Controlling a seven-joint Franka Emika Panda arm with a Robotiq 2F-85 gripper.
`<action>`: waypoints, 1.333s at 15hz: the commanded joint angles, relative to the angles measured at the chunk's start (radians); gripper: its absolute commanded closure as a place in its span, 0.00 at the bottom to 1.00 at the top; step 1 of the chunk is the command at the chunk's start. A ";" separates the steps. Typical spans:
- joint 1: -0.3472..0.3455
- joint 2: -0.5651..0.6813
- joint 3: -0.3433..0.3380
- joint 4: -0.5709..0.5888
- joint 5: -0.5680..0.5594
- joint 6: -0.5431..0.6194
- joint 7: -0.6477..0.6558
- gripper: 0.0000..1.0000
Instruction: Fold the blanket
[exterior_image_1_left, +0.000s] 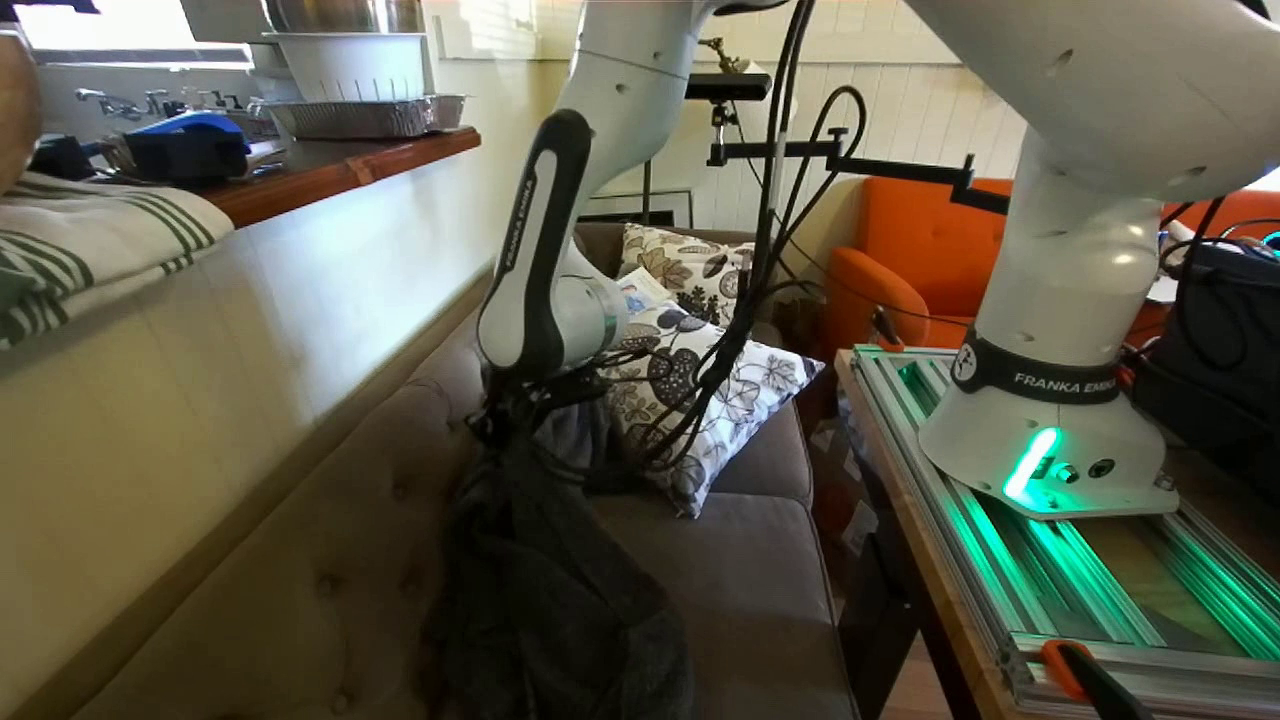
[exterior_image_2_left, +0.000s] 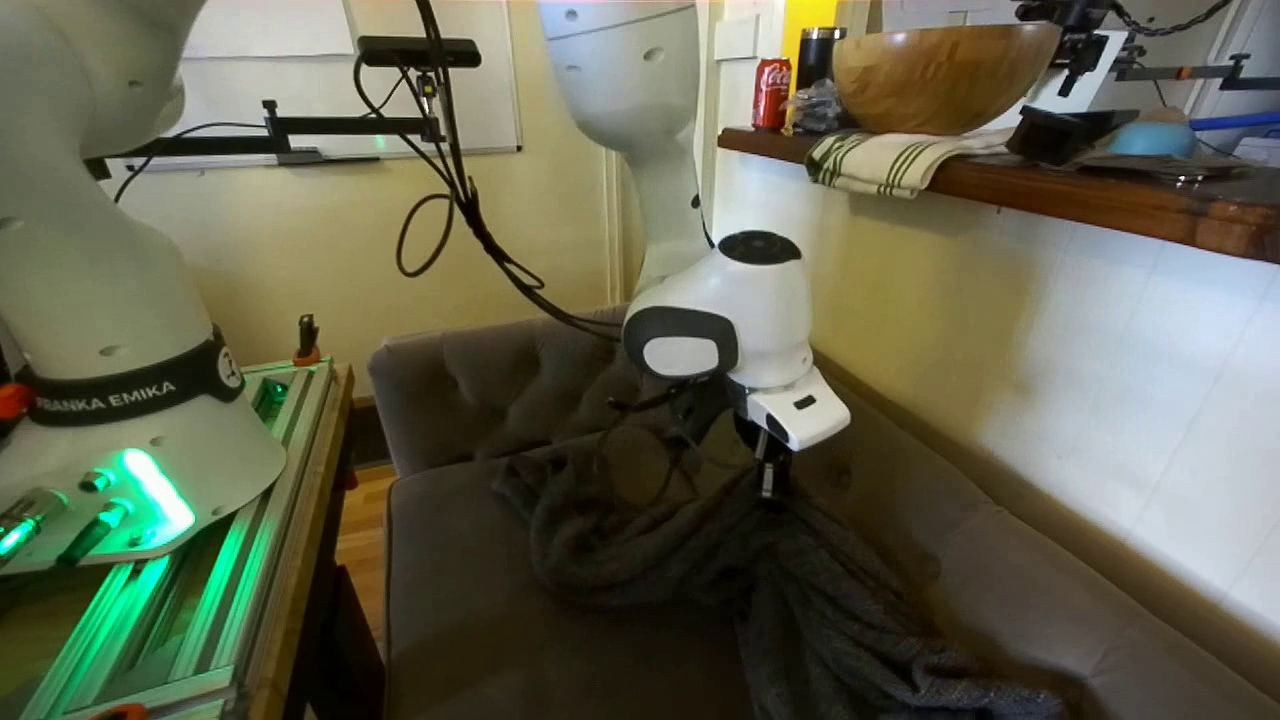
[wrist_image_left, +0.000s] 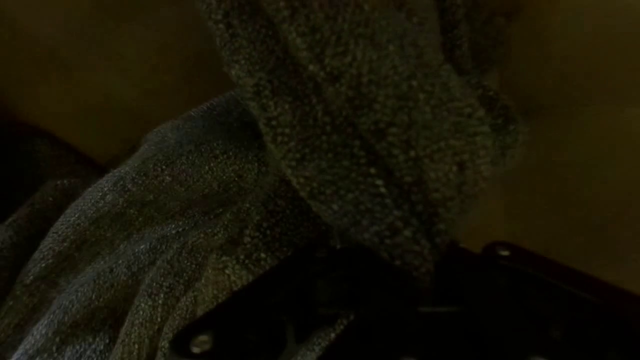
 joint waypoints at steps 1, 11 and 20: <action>-0.179 -0.206 0.198 -0.226 0.002 0.108 -0.030 0.96; -0.819 -0.496 0.942 -0.533 -0.123 0.269 0.114 0.96; -1.399 -0.482 1.673 -0.626 -0.123 0.352 0.184 0.96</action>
